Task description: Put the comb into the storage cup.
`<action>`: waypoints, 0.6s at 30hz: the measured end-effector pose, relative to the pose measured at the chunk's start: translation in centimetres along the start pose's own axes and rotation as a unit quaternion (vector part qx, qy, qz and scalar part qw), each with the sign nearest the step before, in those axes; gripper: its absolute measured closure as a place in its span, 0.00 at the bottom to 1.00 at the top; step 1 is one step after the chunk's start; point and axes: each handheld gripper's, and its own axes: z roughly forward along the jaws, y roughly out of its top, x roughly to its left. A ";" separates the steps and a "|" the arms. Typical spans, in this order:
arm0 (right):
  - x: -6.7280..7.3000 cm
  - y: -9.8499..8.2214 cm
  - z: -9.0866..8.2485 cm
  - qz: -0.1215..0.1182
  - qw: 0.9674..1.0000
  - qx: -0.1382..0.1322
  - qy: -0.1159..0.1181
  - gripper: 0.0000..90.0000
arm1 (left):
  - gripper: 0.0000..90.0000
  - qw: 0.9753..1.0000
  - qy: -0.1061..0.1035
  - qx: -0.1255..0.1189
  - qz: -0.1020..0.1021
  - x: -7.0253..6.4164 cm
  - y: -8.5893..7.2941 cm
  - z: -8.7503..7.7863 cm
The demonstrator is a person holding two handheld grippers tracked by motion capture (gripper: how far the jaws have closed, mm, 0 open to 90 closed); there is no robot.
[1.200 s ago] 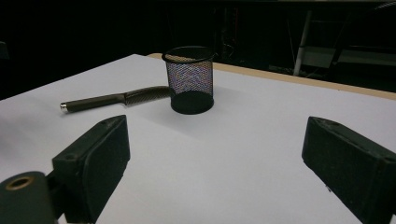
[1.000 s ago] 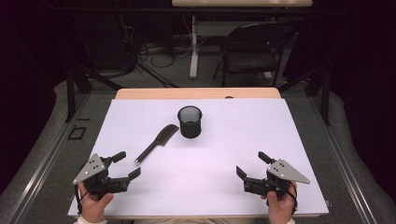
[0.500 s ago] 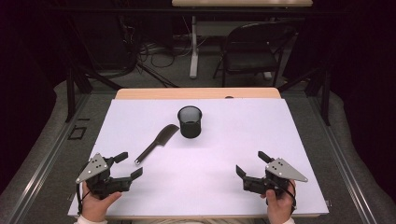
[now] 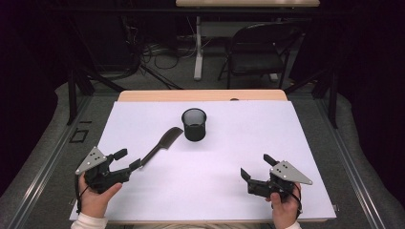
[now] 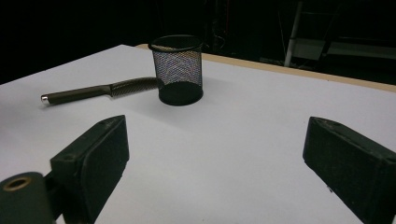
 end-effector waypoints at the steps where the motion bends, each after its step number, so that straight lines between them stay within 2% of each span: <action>1: 0.0 0.0 0.1 0.001 1.000 0.000 0.001 0.08 | 0.37 1.000 0.002 0.002 -0.004 0.1 0.1 0.1; 4: -0.1 -0.1 0.1 0.001 1.000 0.003 0.001 0.08 | 0.42 1.000 0.013 0.013 -0.012 0.4 0.4 0.4; 6: 0.0 -0.1 0.1 0.001 1.000 0.004 0.001 0.08 | 0.44 1.000 0.022 0.021 -0.007 0.5 0.6 0.6; 8: 0.0 -0.1 0.1 0.001 1.000 0.005 0.002 0.08 | 0.45 0.999 0.033 0.031 -0.012 0.7 1.1 0.9; 12: 0.0 -0.1 0.2 0.002 1.000 0.009 0.000 0.09 | 0.47 0.998 0.027 0.040 -0.027 1.1 1.7 1.1; 15: 0.0 -0.2 0.4 0.002 1.000 0.006 0.001 0.09 | 0.49 0.998 0.040 0.049 -0.020 1.2 2.5 1.5; 18: 0.0 -0.2 0.4 0.000 1.000 0.007 0.002 0.09 | 0.50 0.997 0.044 0.054 -0.019 1.2 3.1 1.7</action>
